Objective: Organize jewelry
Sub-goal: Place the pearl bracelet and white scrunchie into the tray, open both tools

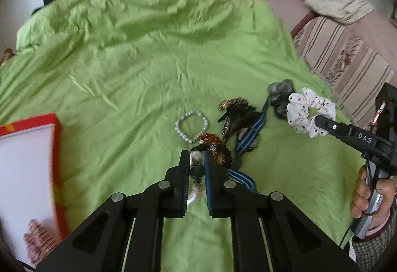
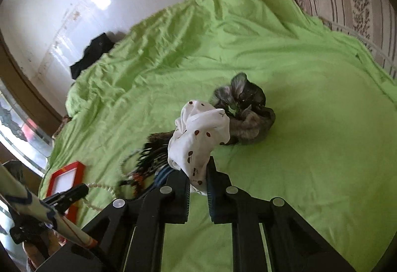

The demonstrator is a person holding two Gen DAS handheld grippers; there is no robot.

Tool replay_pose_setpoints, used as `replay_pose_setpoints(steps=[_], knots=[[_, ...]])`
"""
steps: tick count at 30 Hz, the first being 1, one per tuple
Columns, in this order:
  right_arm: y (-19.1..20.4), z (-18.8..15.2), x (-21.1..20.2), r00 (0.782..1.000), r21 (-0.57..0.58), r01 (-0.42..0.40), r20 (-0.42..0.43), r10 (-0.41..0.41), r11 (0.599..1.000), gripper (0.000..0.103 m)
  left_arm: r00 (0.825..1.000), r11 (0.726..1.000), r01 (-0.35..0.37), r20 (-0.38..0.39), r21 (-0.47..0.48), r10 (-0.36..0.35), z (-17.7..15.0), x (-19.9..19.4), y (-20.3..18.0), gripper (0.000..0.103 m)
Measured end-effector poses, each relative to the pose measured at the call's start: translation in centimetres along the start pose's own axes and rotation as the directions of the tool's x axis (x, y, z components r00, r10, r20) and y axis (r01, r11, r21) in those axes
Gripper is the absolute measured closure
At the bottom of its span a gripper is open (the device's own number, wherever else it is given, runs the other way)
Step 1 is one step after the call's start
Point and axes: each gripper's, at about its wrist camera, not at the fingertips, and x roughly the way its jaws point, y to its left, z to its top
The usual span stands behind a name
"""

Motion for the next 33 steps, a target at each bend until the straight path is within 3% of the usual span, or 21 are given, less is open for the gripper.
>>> replay_pose_setpoints(steps=[9, 17, 26, 29, 33], knots=[[7.7, -2.2, -4.1, 0.995, -0.128, -0.095, 0.0, 0.095, 0.987, 0.091, 0.993, 0.998, -0.052, 0.1, -0.039, 0.056, -1.6, -9.4, 2.4, 0.092], [17.6, -3.8, -3.0, 0.98, -0.291, -0.197, -0.061, 0.187, 0.936, 0.091, 0.97, 0.979, -0.193, 0.138, -0.06, 0.2, -2.3, -15.9, 8.0, 0.092], [28.0, -6.6, 2.0, 0.95, -0.404, -0.295, -0.217, 0.222, 0.866, 0.091, 0.943, 0.938, -0.317, 0.064, -0.14, 0.328, -0.6, -15.4, 18.9, 0.093], [31.1, -7.4, 4.7, 0.933, -0.419, -0.332, -0.278, 0.228, 0.845, 0.091, 0.939, 0.925, -0.33, 0.036, -0.186, 0.342, -0.1, -14.3, 22.6, 0.102], [34.3, -8.2, 8.6, 0.917, -0.433, -0.353, -0.335, 0.216, 0.829, 0.091, 0.944, 0.914, -0.32, -0.001, -0.249, 0.33, 0.2, -12.6, 27.1, 0.103]])
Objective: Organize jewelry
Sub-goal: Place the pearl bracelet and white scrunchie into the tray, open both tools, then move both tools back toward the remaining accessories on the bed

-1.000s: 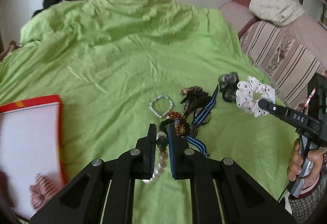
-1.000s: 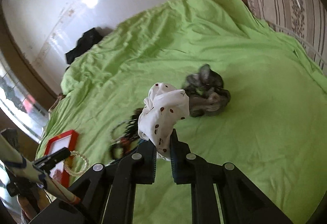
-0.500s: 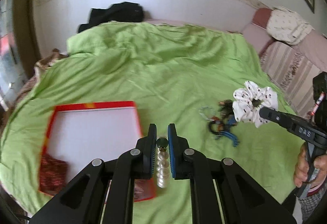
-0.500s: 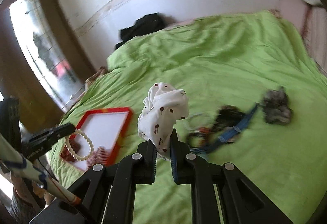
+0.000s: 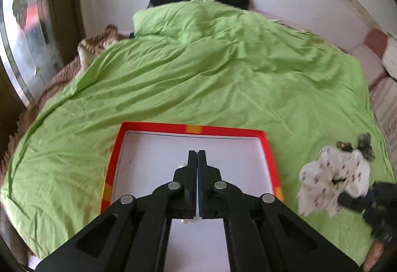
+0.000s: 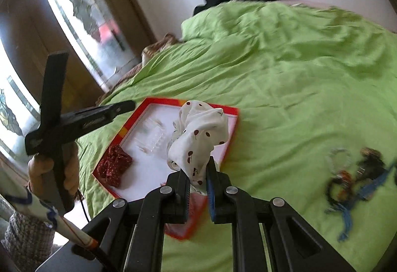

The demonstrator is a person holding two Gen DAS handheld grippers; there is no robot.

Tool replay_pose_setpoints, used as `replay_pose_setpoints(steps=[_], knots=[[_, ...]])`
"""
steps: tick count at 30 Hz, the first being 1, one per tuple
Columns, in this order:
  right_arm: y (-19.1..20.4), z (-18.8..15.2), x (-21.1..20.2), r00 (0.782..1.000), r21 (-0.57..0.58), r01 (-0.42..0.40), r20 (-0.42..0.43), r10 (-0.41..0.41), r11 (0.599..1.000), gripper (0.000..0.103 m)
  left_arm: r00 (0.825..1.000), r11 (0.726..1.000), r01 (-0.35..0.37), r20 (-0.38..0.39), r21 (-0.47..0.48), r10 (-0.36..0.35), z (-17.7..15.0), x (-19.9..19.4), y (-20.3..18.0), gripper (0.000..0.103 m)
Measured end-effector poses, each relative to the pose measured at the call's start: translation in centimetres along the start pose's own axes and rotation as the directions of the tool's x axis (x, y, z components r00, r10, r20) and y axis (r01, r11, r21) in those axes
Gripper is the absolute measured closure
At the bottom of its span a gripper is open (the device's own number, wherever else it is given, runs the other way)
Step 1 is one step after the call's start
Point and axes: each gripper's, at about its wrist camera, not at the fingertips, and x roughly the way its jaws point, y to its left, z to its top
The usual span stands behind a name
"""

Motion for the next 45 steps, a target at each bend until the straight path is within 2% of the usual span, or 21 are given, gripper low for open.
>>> replay_pose_setpoints(steps=[7, 14, 17, 18, 19, 22, 26, 29, 32, 33, 35, 36, 37, 39, 43, 45], knots=[[-0.5, 1.9, 8.2, 0.995, 0.031, 0.029, -0.094, -0.026, 0.999, 0.091, 0.999, 0.997, -0.006, -0.044, -0.081, 0.002, 0.7, 5.0, 3.8, 0.103], [-2.0, 2.4, 13.3, 0.985, 0.037, 0.093, -0.152, -0.086, 0.995, 0.091, 0.998, 0.994, 0.009, -0.057, -0.11, -0.016, -0.4, 6.0, 5.0, 0.103], [-2.1, 2.6, 13.8, 0.981, 0.019, 0.133, -0.144, -0.129, 0.991, 0.083, 0.999, 0.993, 0.013, -0.036, -0.119, -0.017, -0.7, 5.4, 4.9, 0.103], [-2.0, 2.7, 13.7, 0.98, 0.016, 0.145, -0.139, -0.141, 0.989, 0.066, 1.0, 0.992, 0.013, -0.024, -0.127, -0.016, -0.7, 5.1, 5.0, 0.102], [-2.0, 2.6, 13.3, 0.98, 0.015, 0.151, -0.13, -0.148, 0.988, 0.049, 1.0, 0.991, 0.011, -0.013, -0.136, -0.013, -0.8, 4.7, 4.9, 0.102], [-1.8, 2.6, 11.6, 0.983, 0.018, 0.173, -0.072, -0.171, 0.985, 0.034, 0.999, 0.992, 0.017, -0.025, -0.127, -0.021, -1.0, 4.4, 4.5, 0.102], [-1.3, 1.6, 8.0, 0.982, -0.009, 0.189, -0.017, -0.189, 0.982, 0.034, 0.998, 0.995, 0.018, -0.051, -0.1, -0.023, -2.2, 4.2, 3.3, 0.102], [-0.8, -0.9, 4.3, 0.98, -0.054, 0.196, 0.025, -0.195, 0.979, 0.033, 0.998, 0.997, 0.019, -0.06, -0.072, -0.024, -3.4, 3.3, 1.7, 0.102], [-0.8, -4.1, 0.4, 0.973, -0.081, 0.226, 0.06, -0.222, 0.971, 0.033, 1.0, 0.998, 0.016, -0.025, -0.056, -0.017, -4.3, 1.1, 0.2, 0.102], [-0.9, -5.2, -0.8, 0.969, -0.075, 0.24, 0.07, -0.235, 0.968, 0.033, 1.0, 0.998, 0.015, -0.01, -0.058, -0.016, -4.5, 0.2, -0.2, 0.1], [-1.9, -7.7, -3.6, 0.961, -0.037, 0.268, 0.083, -0.265, 0.963, 0.031, 1.0, 0.998, 0.005, 0.019, -0.064, -0.004, -5.1, -1.8, -1.3, 0.081], [-2.5, -8.9, -4.8, 0.958, -0.007, 0.276, 0.085, -0.274, 0.961, 0.031, 0.999, 0.998, -0.001, 0.034, -0.069, 0.004, -5.3, -2.6, -1.8, 0.064], [-3.3, -9.8, -5.8, 0.956, 0.019, 0.282, 0.084, -0.283, 0.959, 0.031, 0.998, 0.997, -0.002, 0.062, -0.073, 0.006, -5.6, -3.6, -2.4, 0.058], [-4.9, -11.9, -8.0, 0.948, 0.077, 0.301, 0.083, -0.307, 0.95, 0.031, 0.994, 0.998, 0.003, 0.112, -0.06, 0.004, -6.1, -5.4, -4.2, 0.058], [-8.1, -15.2, -12.2, 0.93, 0.167, 0.341, 0.085, -0.358, 0.925, 0.031, 0.989, 1.0, 0.018, 0.145, -0.012, -0.016, -7.0, -7.6, -8.6, 0.057], [-9.5, -16.5, -14.5, 0.909, 0.201, 0.377, 0.106, -0.403, 0.904, 0.031, 0.988, 1.0, 0.014, 0.154, 0.006, -0.015, -7.5, -8.3, -10.5, 0.055]])
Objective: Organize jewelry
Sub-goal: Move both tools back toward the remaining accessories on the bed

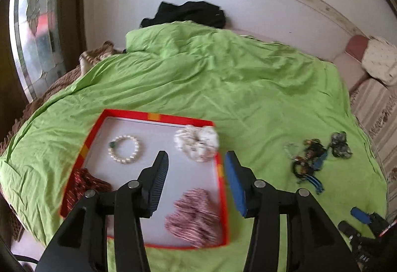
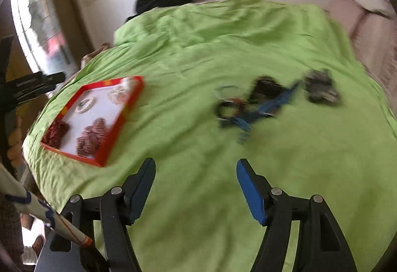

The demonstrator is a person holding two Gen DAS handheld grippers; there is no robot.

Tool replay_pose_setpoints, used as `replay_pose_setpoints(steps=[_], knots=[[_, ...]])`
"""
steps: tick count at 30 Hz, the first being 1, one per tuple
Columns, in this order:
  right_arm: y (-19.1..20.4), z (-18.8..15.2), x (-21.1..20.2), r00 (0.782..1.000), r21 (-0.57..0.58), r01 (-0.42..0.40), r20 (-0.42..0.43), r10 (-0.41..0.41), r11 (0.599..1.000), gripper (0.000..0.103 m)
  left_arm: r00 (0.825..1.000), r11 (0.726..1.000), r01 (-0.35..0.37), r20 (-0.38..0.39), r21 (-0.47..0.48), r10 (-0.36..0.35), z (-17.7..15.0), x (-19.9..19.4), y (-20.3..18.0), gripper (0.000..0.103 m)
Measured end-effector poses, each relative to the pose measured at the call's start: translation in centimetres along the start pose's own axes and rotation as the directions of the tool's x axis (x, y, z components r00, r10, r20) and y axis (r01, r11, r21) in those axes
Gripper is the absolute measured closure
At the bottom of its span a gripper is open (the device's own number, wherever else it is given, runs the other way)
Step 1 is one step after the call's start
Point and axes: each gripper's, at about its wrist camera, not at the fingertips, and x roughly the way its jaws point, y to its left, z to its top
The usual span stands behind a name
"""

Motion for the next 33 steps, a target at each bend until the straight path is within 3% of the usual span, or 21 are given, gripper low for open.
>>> replay_pose_setpoints(steps=[5, 11, 22, 33], knots=[[-4.5, -1.6, -3.4, 0.997, 0.08, 0.049, 0.06, -0.054, 0.996, 0.029, 0.999, 0.998, -0.024, 0.036, 0.051, 0.022, -1.2, -2.0, -5.1, 0.049], [-7.2, -3.3, -4.5, 0.996, 0.166, 0.026, 0.077, -0.04, 0.986, 0.029, 1.0, 0.997, -0.006, 0.02, 0.074, 0.005, -2.8, -3.5, -8.5, 0.044], [-8.4, -4.4, -3.8, 0.998, 0.243, -0.038, 0.058, 0.025, 0.969, 0.029, 0.998, 0.996, -0.056, -0.006, 0.066, 0.056, -5.4, -5.0, -9.4, 0.04], [-9.6, -3.9, -1.1, 1.0, 0.282, -0.011, 0.007, 0.009, 0.959, 0.029, 0.996, 0.996, -0.018, -0.083, 0.086, 0.026, -6.6, -0.6, -10.4, 0.04]])
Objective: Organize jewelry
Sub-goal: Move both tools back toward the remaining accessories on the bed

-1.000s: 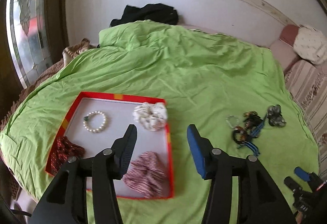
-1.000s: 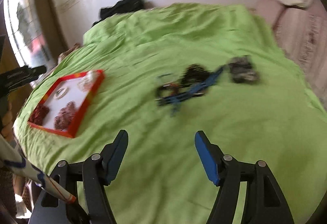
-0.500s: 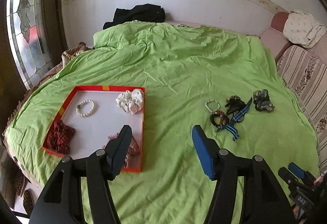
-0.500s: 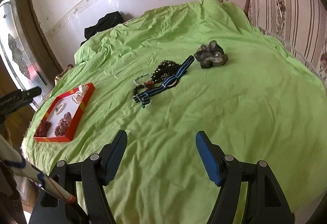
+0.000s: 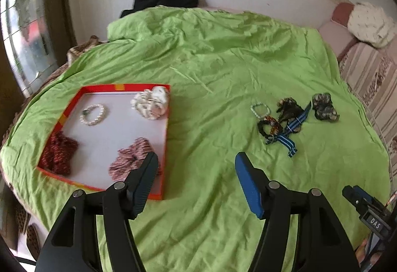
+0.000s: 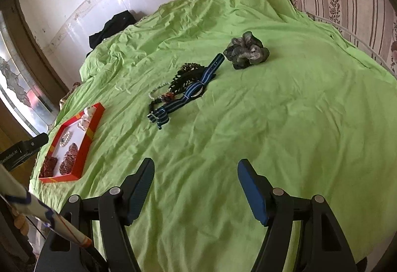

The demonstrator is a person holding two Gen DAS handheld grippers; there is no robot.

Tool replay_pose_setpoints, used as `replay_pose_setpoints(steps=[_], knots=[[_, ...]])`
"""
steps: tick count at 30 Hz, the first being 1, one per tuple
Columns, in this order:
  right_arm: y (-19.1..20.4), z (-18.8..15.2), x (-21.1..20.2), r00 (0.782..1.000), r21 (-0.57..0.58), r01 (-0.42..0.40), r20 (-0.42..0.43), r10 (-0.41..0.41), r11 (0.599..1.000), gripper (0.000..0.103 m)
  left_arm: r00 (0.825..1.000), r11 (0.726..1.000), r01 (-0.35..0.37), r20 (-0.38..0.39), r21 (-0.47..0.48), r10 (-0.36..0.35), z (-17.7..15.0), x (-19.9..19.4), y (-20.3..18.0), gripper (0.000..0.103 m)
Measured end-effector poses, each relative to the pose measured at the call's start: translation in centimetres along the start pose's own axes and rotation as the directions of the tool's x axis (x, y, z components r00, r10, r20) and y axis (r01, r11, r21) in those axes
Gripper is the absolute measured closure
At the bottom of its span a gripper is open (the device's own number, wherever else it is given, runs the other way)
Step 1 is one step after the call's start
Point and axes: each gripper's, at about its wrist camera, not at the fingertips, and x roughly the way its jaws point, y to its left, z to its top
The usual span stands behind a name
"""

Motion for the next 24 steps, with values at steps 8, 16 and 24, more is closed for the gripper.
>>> replay_pose_setpoints(steps=[8, 16, 24], knots=[[-0.8, 1.4, 2.5, 0.999, -0.005, 0.02, -0.03, -0.021, 1.0, 0.029, 0.993, 0.986, 0.119, -0.031, 0.12, -0.116, 3.6, 6.2, -4.6, 0.04], [-2.1, 2.1, 5.1, 0.997, 0.011, 0.031, -0.07, -0.03, 0.999, 0.029, 0.963, 0.969, 0.223, -0.182, 0.107, -0.201, 8.2, 16.4, -7.3, 0.07], [-2.7, 2.7, 7.0, 0.995, 0.002, 0.039, -0.093, -0.039, 0.999, 0.029, 0.918, 0.951, 0.306, -0.276, 0.042, -0.284, 9.1, 23.6, -8.7, 0.07]])
